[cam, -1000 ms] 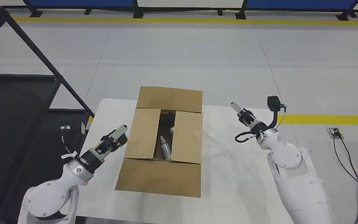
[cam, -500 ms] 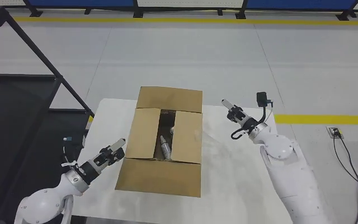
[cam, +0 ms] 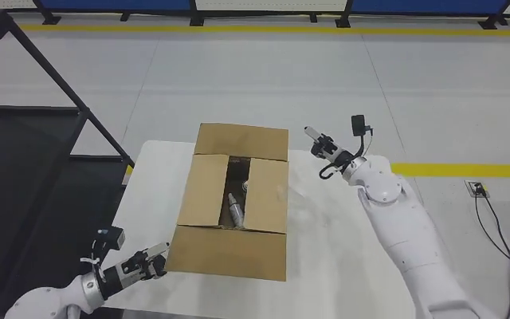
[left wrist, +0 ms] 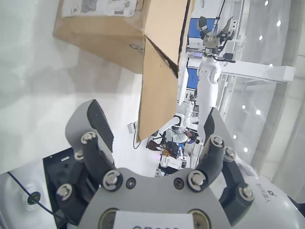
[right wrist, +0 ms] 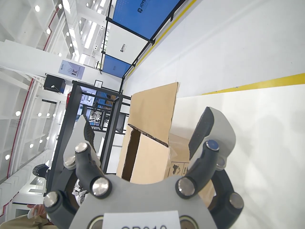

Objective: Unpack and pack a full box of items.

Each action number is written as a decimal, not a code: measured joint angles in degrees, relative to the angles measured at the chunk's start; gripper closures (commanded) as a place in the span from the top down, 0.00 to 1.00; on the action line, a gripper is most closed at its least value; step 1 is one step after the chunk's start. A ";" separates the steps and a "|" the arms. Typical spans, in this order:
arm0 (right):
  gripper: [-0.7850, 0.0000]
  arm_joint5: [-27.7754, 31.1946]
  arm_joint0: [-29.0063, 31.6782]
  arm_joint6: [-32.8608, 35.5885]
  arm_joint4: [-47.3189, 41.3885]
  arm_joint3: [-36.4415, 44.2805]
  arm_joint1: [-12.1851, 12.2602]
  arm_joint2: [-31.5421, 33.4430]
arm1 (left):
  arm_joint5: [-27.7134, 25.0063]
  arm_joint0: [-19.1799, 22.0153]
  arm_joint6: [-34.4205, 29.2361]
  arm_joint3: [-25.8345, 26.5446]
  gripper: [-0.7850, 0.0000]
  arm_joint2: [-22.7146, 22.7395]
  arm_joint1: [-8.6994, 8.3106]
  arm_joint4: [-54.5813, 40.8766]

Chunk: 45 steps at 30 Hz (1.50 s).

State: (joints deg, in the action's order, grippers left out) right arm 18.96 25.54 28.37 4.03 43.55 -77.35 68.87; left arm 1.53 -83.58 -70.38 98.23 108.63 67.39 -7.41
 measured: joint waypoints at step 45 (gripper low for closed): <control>1.00 13.02 -14.88 11.07 -13.53 -30.20 -10.30 -7.23 | 3.19 12.27 3.31 -1.35 1.00 -8.17 -3.20 -18.37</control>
State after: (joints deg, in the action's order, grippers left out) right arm 31.98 10.67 39.45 -9.51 13.36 -87.65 61.64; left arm 4.72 -71.31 -67.07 96.88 100.46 64.20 -25.78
